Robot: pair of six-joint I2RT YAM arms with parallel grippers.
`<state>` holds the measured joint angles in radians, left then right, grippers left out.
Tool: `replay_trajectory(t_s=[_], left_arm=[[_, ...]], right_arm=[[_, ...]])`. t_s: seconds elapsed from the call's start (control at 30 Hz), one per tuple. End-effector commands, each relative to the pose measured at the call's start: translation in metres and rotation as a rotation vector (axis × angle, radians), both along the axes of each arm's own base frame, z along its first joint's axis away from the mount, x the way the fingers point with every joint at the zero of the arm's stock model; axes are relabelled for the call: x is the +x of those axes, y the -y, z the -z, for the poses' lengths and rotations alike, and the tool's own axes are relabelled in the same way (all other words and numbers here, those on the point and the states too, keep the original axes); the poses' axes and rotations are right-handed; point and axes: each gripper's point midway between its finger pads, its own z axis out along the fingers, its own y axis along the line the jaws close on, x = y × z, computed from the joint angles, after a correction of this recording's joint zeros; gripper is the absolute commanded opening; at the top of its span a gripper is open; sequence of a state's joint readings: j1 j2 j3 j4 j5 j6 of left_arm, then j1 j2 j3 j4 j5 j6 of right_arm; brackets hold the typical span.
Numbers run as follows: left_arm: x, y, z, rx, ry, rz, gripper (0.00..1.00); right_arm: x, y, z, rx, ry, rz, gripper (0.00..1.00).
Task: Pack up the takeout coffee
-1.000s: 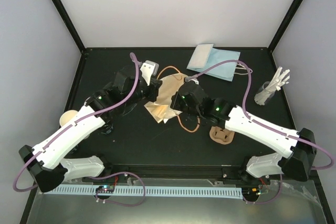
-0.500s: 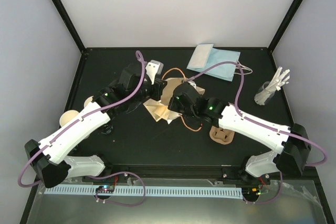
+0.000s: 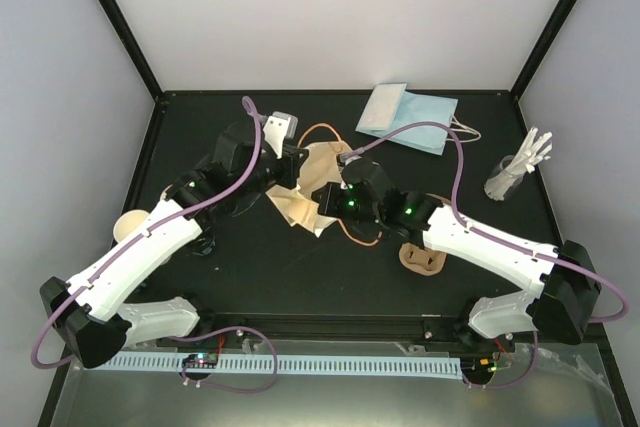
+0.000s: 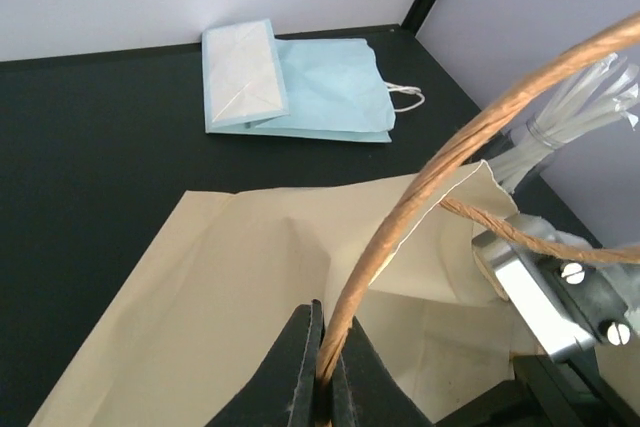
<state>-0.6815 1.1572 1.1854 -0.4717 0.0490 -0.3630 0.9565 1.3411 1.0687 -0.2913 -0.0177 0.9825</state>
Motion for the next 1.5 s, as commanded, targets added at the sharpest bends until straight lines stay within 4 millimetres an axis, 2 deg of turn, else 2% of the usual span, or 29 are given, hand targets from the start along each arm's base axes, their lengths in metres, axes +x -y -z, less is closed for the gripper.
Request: replay_trajectory(t_s=[0.0,0.23,0.5,0.83,0.93,1.1,1.47], left_arm=[[0.000,0.006,-0.051,-0.122,0.093,0.035,0.02],[0.006,0.006,-0.061,-0.155,0.101,0.020,0.02],[0.003,0.003,-0.065,-0.160,0.119,0.034,0.01],[-0.002,0.019,-0.047,-0.149,0.073,0.125,0.02],[-0.004,0.022,-0.047,-0.157,0.072,0.148,0.02],[-0.009,0.021,-0.051,-0.146,0.094,0.169,0.02],[-0.028,0.013,-0.044,-0.121,0.136,0.219,0.02]], right_arm=[[-0.011,-0.010,0.004,-0.003,0.017,-0.081,0.01],[-0.017,-0.012,0.015,-0.018,-0.024,-0.083,0.01],[-0.016,-0.004,0.023,-0.082,-0.008,-0.079,0.01],[-0.017,-0.014,0.019,-0.199,0.080,-0.164,0.01],[-0.019,-0.020,0.022,-0.202,0.063,-0.182,0.01],[-0.015,-0.012,0.033,-0.191,-0.003,-0.125,0.01],[0.003,0.012,0.023,-0.073,-0.071,0.011,0.01]])
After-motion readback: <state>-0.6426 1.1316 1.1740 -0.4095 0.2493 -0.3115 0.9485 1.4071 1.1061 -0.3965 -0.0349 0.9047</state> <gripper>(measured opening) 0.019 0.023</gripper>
